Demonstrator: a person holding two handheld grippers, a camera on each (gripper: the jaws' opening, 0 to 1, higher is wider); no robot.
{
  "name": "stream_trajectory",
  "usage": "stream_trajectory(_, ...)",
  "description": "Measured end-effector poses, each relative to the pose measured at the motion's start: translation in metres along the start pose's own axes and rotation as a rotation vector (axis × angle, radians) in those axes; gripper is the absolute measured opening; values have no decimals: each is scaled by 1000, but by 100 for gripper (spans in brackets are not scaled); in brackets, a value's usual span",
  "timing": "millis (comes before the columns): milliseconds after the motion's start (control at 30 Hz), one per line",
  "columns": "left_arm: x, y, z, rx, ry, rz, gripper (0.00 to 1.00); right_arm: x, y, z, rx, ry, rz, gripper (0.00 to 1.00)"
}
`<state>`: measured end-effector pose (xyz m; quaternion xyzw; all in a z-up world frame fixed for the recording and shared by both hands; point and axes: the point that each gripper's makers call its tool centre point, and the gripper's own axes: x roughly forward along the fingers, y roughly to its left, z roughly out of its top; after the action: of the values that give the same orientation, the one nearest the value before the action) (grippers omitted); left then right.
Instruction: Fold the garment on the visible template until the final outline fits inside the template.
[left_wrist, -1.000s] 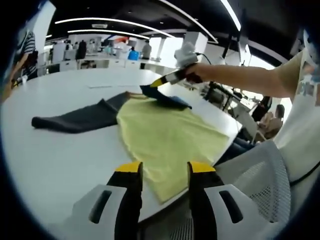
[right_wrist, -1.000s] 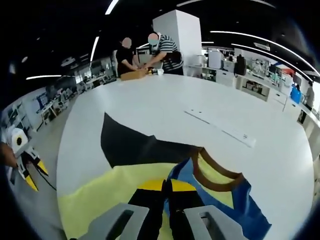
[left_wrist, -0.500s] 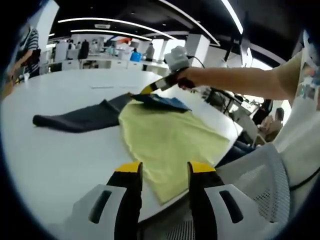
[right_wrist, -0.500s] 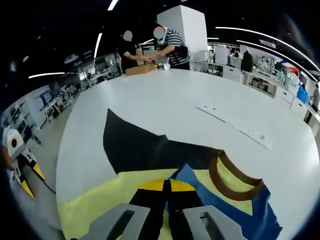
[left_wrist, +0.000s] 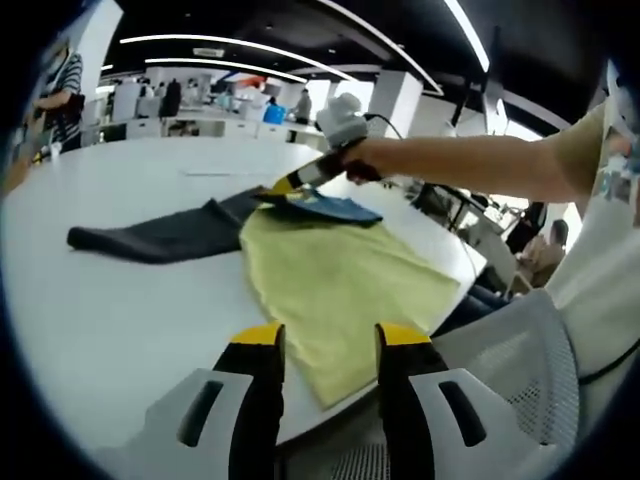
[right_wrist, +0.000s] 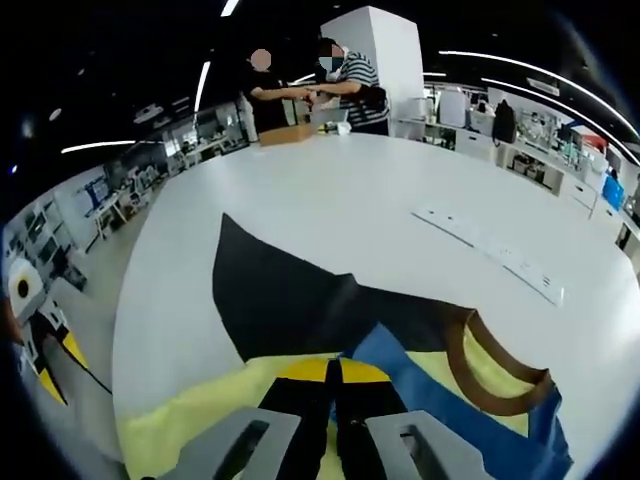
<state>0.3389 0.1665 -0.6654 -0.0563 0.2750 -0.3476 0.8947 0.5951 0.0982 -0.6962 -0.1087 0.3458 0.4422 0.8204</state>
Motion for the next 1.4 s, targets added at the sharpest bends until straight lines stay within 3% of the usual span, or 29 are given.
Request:
stream_trajectory(367, 0, 2, 0, -6, -1, 5, 33, 13, 14, 6, -5, -1, 21, 0)
stream_trajectory(733, 0, 3, -1, -14, 2, 9, 33, 32, 19, -5, -13, 34, 39, 0)
stream_trajectory(1400, 1, 6, -2, -16, 5, 21, 33, 40, 27, -14, -30, 74, 72, 0)
